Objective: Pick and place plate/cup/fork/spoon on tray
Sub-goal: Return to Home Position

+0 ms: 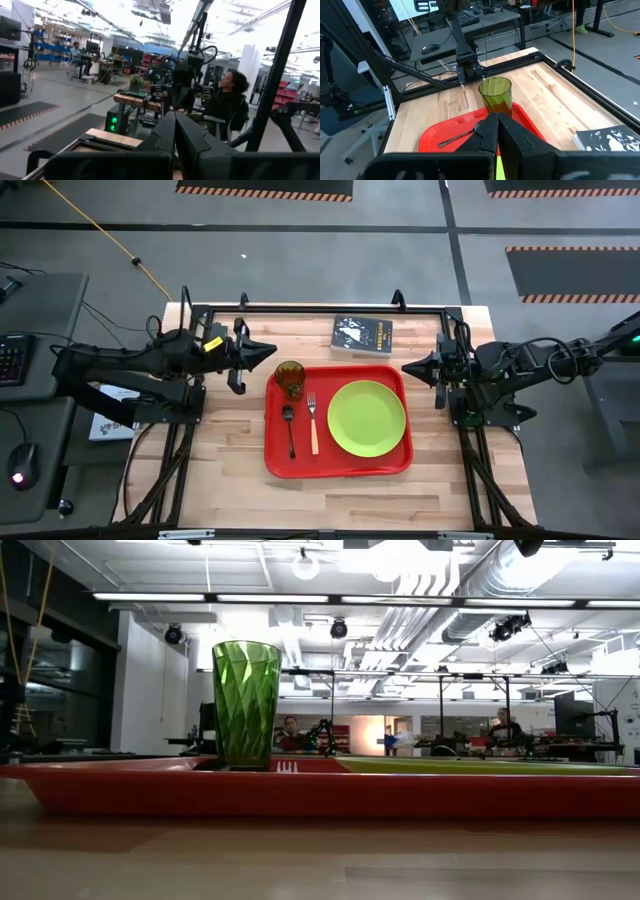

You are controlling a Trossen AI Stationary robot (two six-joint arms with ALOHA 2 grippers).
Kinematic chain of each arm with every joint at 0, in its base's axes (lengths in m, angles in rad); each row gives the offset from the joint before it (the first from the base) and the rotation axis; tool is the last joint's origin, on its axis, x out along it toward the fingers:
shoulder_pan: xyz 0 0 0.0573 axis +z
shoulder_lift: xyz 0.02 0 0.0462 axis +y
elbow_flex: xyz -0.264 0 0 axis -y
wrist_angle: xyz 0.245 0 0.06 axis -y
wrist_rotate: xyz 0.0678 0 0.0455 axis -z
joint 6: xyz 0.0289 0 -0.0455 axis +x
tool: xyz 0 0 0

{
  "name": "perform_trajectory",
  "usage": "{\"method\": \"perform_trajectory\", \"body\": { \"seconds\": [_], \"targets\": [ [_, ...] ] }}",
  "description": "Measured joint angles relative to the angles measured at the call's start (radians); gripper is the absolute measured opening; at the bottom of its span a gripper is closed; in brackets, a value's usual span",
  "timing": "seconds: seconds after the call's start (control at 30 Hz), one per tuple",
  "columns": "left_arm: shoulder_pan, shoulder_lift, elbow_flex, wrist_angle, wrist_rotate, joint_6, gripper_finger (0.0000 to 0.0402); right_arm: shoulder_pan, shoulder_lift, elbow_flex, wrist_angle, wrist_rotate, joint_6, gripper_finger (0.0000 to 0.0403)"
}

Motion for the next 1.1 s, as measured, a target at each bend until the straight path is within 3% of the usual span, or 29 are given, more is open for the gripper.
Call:
{"method": "perform_trajectory", "body": {
  "seconds": [0.57,0.97,1.1],
  "targets": [
    [0.002,-0.383,-0.413,0.066,-0.008,-0.059,0.0,0.0,-0.001,0.0,0.0,0.0,0.001,0.0],
    [0.002,-0.722,-0.671,0.072,-0.005,-0.124,0.0,0.0,-0.003,0.0,0.001,0.0,0.088,0.0],
    [0.002,-0.822,-0.694,-0.047,-0.02,-0.128,0.0,0.0,-0.003,0.0,0.0,-0.002,0.134,0.0]
  ]
}}
